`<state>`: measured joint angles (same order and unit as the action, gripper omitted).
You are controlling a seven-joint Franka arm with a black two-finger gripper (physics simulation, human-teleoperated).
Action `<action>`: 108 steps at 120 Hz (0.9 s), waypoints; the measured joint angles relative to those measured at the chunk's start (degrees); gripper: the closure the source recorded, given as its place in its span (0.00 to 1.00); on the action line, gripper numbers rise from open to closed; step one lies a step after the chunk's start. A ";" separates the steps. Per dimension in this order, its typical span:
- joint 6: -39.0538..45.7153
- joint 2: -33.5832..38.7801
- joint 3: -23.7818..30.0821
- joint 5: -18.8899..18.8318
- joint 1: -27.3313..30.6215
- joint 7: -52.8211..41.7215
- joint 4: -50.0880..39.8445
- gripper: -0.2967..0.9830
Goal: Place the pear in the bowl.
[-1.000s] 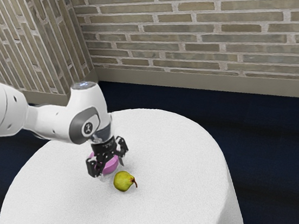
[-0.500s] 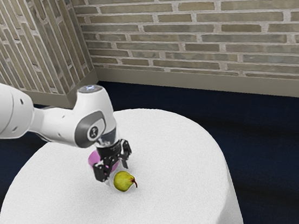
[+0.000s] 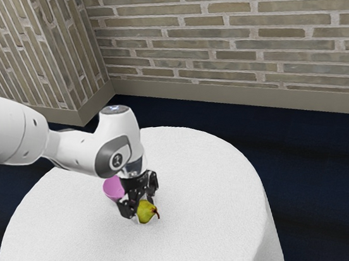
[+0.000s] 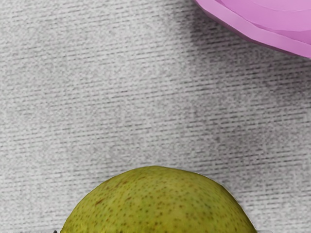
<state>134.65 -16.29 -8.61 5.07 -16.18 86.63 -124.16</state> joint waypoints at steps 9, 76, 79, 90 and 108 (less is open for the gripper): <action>0.15 -0.18 0.00 0.13 -0.11 0.37 0.03 0.39; -4.17 6.23 1.70 0.04 2.97 1.77 2.17 0.54; -4.35 5.69 2.31 0.00 4.68 1.78 3.32 0.54; -4.81 2.75 5.34 -0.15 11.53 1.82 7.38 0.55; -5.14 1.52 6.40 -0.24 15.88 1.88 9.12 0.59</action>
<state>129.50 -14.77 -2.21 4.83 -0.30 88.51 -115.04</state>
